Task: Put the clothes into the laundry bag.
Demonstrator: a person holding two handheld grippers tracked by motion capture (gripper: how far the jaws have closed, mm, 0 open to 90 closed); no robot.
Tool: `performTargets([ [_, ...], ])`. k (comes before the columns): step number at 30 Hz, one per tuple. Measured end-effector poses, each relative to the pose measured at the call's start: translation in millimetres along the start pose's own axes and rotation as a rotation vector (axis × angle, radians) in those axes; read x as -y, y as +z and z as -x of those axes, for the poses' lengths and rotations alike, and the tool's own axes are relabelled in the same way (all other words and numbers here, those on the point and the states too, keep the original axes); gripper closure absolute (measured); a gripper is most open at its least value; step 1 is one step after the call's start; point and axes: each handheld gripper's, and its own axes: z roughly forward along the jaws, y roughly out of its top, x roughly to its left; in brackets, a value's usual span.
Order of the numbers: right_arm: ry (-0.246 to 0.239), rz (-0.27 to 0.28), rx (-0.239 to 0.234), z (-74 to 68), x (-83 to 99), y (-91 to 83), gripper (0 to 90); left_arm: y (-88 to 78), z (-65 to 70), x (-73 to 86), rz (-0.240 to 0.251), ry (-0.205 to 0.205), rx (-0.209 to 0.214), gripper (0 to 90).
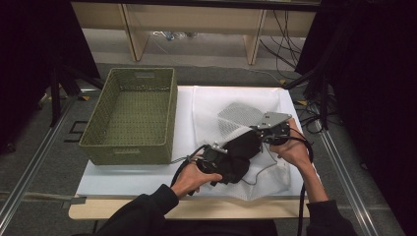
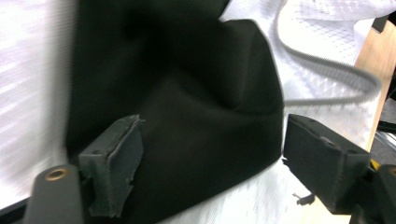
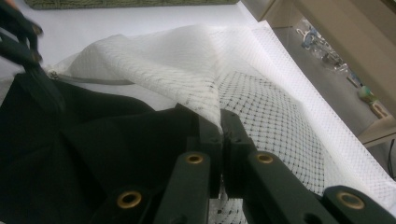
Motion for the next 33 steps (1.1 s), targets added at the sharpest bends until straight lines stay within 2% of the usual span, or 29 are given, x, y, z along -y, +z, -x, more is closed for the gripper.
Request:
performTargets([
  [1,-0.012,0.008,0.006,0.9,-0.1,0.1,89.7,2.8,1.0,-1.5,-0.017,0.008,0.006,23.8],
  [2,-0.008,0.009,0.003,1.2,0.1,-0.2,89.7,6.7,0.7,-3.0,-0.021,0.018,-0.016,25.8],
  [3,-0.008,0.009,0.003,1.2,0.1,-0.2,89.7,6.7,0.7,-3.0,-0.021,0.018,-0.016,28.9],
  [4,-0.011,0.008,-0.006,2.0,1.0,-0.2,89.7,16.2,-1.3,-6.2,-0.005,0.015,-0.041,33.5],
  [5,-0.006,0.01,0.0,2.2,1.4,0.3,89.7,19.2,-3.4,-7.8,-0.018,0.046,-0.032,42.7],
  [6,-0.009,0.009,-0.002,2.1,1.9,0.5,89.7,23.5,-3.7,-9.3,-0.001,0.058,-0.042,49.6],
  [7,-0.002,0.004,0.002,2.2,2.6,0.2,89.7,24.2,-7.1,-11.4,-0.016,0.111,-0.062,55.0],
  [8,0.0,0.005,0.0,2.3,2.8,0.1,89.7,26.1,-9.5,-14.3,-0.014,0.126,-0.063,63.0],
  [9,0.001,0.006,0.001,2.4,2.8,-0.1,89.7,29.4,-10.4,-16.7,0.01,0.092,-0.057,67.8],
  [11,-0.011,0.012,0.004,2.6,1.8,-0.1,89.7,33.2,-14.0,-20.7,0.031,0.057,-0.059,77.2],
  [12,-0.002,0.008,0.007,1.6,1.3,-1.0,89.7,33.2,-14.0,-20.7,0.031,0.057,-0.059,80.2],
  [13,-0.018,0.014,0.002,2.1,0.9,-0.8,89.7,36.6,-17.1,-23.8,0.071,0.049,-0.089,82.6],
  [14,-0.018,0.014,0.002,2.1,0.9,-0.8,89.7,36.6,-17.1,-23.8,0.071,0.049,-0.089,83.6],
  [15,-0.015,0.014,0.004,2.7,1.3,-1.0,89.7,38.8,-18.6,-28.1,0.068,0.044,-0.104,84.1],
  [18,-0.015,0.015,0.001,3.4,2.1,-1.0,89.7,41.2,-20.7,-33.3,0.076,0.037,-0.114,84.6],
  [19,0.003,0.008,0.007,2.9,2.7,-1.2,89.7,42.9,-26.0,-39.3,0.077,0.026,-0.137,84.7],
  [21,-0.01,0.008,0.005,3.3,2.5,-0.7,89.7,44.2,-31.8,-45.0,0.098,0.002,-0.159,84.7],
  [22,-0.016,0.011,0.006,3.5,2.4,-0.2,89.7,44.1,-33.4,-46.8,0.114,-0.026,-0.163,84.4],
  [23,-0.01,0.01,0.003,2.9,2.3,0.0,89.7,44.1,-33.4,-46.8,0.114,-0.026,-0.163,83.7],
  [24,-0.012,0.012,0.003,3.3,2.5,0.4,89.7,44.2,-31.6,-47.3,0.15,-0.06,-0.159,81.9],
  [25,-0.013,0.009,0.001,3.5,2.8,0.2,89.7,40.8,-32.6,-46.6,0.113,-0.028,-0.14,78.7],
  [26,-0.011,0.01,0.001,3.4,3.0,0.5,89.7,40.8,-32.6,-46.6,0.113,-0.028,-0.14,74.5],
  [27,-0.017,0.011,0.002,3.8,3.4,0.7,89.7,34.1,-31.7,-43.7,0.111,-0.024,-0.132,71.8],
  [28,-0.008,0.007,-0.001,2.9,3.7,0.7,89.7,29.2,-31.8,-42.1,0.106,-0.023,-0.12,68.3],
  [29,-0.007,0.0,0.005,2.6,3.8,0.5,89.7,24.8,-31.7,-40.3,0.1,-0.03,-0.089,63.1],
  [30,-0.007,0.0,0.005,2.6,3.8,0.5,89.7,24.8,-31.7,-40.3,0.1,-0.03,-0.089,59.1],
  [31,-0.008,0.002,-0.005,2.2,3.5,0.3,89.7,13.1,-28.1,-35.6,0.095,-0.028,-0.073,55.1],
  [33,-0.008,0.006,-0.004,2.7,3.2,0.0,89.7,-0.9,-24.5,-29.4,0.073,0.025,-0.085,49.0],
])
